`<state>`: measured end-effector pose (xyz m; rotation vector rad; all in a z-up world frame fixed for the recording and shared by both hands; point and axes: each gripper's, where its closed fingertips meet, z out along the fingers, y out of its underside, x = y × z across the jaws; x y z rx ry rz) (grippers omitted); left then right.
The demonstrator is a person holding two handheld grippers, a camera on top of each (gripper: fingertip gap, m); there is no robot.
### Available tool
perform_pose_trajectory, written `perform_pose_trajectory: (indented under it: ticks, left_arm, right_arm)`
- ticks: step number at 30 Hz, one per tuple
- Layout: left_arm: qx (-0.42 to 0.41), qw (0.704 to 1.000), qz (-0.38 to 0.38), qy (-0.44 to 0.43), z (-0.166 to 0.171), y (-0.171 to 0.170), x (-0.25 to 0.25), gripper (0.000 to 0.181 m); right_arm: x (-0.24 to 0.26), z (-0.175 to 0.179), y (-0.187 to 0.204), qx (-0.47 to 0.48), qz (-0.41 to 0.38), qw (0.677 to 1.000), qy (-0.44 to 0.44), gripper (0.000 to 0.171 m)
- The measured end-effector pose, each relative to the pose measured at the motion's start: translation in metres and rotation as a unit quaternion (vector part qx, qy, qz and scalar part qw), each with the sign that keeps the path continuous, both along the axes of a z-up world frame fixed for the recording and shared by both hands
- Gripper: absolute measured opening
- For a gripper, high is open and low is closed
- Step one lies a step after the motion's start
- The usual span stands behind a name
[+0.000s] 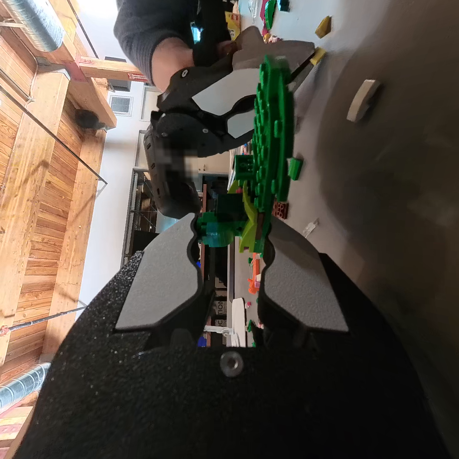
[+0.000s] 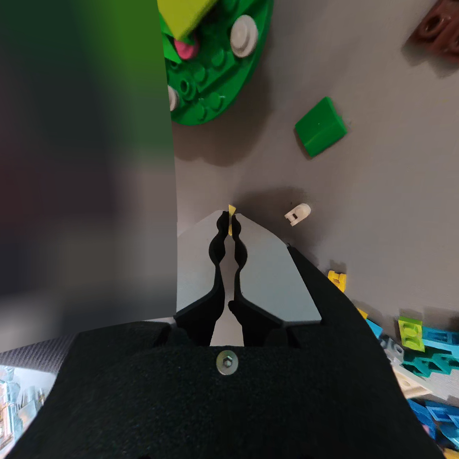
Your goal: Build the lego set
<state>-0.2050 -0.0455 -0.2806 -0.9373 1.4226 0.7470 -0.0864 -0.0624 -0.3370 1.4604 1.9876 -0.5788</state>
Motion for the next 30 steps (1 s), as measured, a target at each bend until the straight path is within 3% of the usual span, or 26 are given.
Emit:
perform_pose_trajectory:
  ticks: [11, 18, 23, 30]
  left_arm:
    - [-0.003, 1.000, -0.004, 0.009, -0.003, -0.001, 0.002, 0.048]
    - [-0.006, 1.000, -0.005, 0.011, -0.004, -0.001, 0.002, 0.048]
    - [-0.008, 1.000, -0.008, 0.012, -0.005, -0.002, 0.004, 0.048]
    - [-0.012, 1.000, -0.010, 0.015, -0.007, -0.003, 0.005, 0.048]
  right_arm:
    - [-0.003, -0.001, 0.008, 0.053, 0.026, 0.998, 0.022, 0.007]
    - [-0.005, 0.002, 0.017, 0.102, 0.025, 0.990, 0.095, 0.015]
    - [-0.008, 0.008, 0.010, 0.144, 0.047, 0.961, 0.231, 0.024]
    - [-0.013, 0.004, 0.005, 0.246, 0.075, 0.922, 0.290, 0.022]
